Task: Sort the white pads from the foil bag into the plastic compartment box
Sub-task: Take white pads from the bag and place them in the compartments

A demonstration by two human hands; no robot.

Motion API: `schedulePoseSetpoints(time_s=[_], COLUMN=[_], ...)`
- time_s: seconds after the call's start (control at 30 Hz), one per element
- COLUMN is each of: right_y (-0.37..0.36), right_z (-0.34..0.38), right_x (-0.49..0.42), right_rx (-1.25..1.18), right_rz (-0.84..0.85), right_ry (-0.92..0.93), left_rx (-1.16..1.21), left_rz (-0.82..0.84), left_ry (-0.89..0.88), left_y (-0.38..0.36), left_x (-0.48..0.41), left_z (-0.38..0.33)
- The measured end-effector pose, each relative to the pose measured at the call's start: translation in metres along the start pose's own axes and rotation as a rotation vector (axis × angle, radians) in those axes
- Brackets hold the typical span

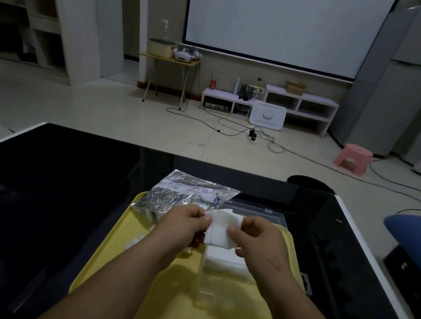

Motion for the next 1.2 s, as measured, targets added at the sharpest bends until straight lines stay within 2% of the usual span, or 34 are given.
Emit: schedulePoseSetpoints(time_s=[0.23, 0.4, 0.73, 1.0, 1.1, 1.2], right_y=[-0.002, 0.006, 0.002, -0.002, 0.0, 0.002], right_z=[0.001, 0.003, 0.004, 0.0, 0.0, 0.001], right_x=[-0.005, -0.007, -0.008, -0.009, -0.01, -0.009], right_rx=[0.017, -0.09, -0.112, 0.061, 0.073, 0.059], right_rz=[-0.016, -0.121, -0.028, -0.016, -0.041, -0.057], right_ry=[0.015, 0.004, 0.023, 0.04, 0.04, 0.032], left_rx=[0.013, 0.146, -0.024, 0.069, 0.138, 0.103], left_rz=[-0.026, -0.071, -0.104, 0.01, 0.018, 0.048], left_ry=[-0.049, -0.027, -0.091, -0.042, -0.015, -0.044], left_y=[0.001, 0.01, 0.011, -0.001, -0.003, -0.006], left_x=[-0.001, -0.002, -0.003, 0.001, 0.002, 0.0], left_z=[-0.005, -0.006, -0.007, -0.007, -0.009, -0.007])
Point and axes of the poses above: each hand's wrist, its own x-axis away from the middle knuckle, its own y-axis out of the back of the hand, z = x × y, the point moved 8 cm from there along -x, towards the middle knuckle, and after that the axes turned 8 degrees about y, right-handed, at the moved point
